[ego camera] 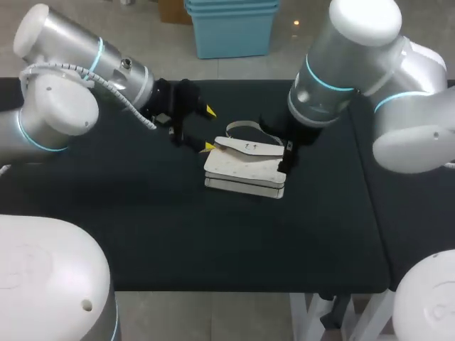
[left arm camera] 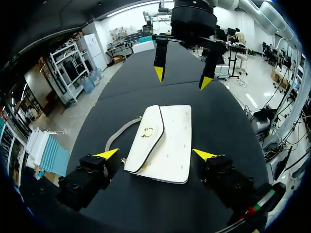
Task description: Pick up the bag, open it, inspect its contents, close it, and place it on the opposite side
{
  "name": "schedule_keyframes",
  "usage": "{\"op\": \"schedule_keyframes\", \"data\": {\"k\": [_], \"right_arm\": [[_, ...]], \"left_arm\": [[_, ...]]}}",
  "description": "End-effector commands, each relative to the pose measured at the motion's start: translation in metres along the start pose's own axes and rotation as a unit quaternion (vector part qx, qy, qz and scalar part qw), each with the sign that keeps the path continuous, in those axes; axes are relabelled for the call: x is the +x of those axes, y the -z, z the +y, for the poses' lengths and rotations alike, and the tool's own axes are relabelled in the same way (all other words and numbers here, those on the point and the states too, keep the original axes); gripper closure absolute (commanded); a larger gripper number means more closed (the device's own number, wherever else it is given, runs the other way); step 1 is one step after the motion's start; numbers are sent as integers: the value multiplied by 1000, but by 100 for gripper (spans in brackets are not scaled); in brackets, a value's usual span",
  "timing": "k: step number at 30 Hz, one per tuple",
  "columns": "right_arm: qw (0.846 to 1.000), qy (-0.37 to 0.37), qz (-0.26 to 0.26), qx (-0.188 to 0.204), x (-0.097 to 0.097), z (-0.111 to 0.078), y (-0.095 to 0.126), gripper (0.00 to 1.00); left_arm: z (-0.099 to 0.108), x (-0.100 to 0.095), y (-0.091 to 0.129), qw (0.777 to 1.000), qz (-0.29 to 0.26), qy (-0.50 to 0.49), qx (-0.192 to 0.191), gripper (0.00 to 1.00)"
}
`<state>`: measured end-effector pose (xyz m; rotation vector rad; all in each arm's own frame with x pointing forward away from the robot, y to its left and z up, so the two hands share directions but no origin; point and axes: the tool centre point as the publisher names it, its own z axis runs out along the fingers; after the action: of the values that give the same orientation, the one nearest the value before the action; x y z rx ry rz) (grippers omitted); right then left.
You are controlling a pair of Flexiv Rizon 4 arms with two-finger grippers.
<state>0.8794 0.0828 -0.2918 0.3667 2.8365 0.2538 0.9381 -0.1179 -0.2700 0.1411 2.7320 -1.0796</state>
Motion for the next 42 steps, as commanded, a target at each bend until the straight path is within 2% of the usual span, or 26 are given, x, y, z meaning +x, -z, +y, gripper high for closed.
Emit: {"op": "schedule_keyframes", "data": {"k": [1, 8, 9, 11, 14, 16, 17, 20, 24, 30, 33, 34, 35, 36, 37, 38, 42], "right_arm": [[999, 0, 45, 9, -3, 3, 2, 0], [999, 0, 45, 9, -3, 3, 2, 0], [999, -15, 44, 4, -9, 7, 1, 0], [996, -83, 35, 19, -22, 14, -3, 0], [984, -165, 54, 36, -39, 15, -7, 0], [969, -226, 92, 47, -47, 14, -7, 0], [954, -273, 109, 62, -51, 13, -9, 0], [928, -337, 142, 74, -57, 10, -11, 0], [893, -405, 180, 79, -61, 4, -10, 0], [858, -469, 192, 89, -64, -9, -2, 0], [837, -503, 196, 86, -61, -18, 2, 0], [829, -516, 198, 81, -60, -22, 4, 0], [813, -539, 208, 74, -61, -28, 5, 0], [798, -558, 217, 70, -60, -32, 5, 0], [786, -574, 218, 69, -57, -35, 5, 0], [786, -574, 218, 69, -57, -35, 5, 0], [786, -574, 218, 69, -57, -35, 5, 0]], "left_arm": [[-1, -5, -1, 1000, 25, 0, -3, 0], [-1, -5, -1, 1000, 25, 0, -3, 0], [-5, -9, -5, 999, 24, 25, -8, 0], [-13, -19, -7, 994, 2, 112, -18, 0], [-19, -31, -4, 972, -20, 232, -41, 0], [-21, -34, -2, 949, -25, 307, -61, 0], [-21, -37, -1, 933, -31, 352, -70, 0], [-17, -41, 1, 902, -40, 418, -101, 0], [-10, -41, 1, 846, -36, 517, -123, 0], [-4, -27, -3, 816, -32, 556, -152, 0], [-2, -20, 2, 794, -35, 591, -137, 0], [-1, -18, 5, 784, -41, 607, -126, 0], [0, -15, 7, 770, -49, 625, -114, 0], [1, -11, 9, 764, -62, 632, -116, 0], [1, -6, 11, 768, -87, 621, -129, 0], [0, -2, 14, 774, -146, 596, -158, 0], [0, -2, 14, 774, -146, 596, -158, 0]]}}
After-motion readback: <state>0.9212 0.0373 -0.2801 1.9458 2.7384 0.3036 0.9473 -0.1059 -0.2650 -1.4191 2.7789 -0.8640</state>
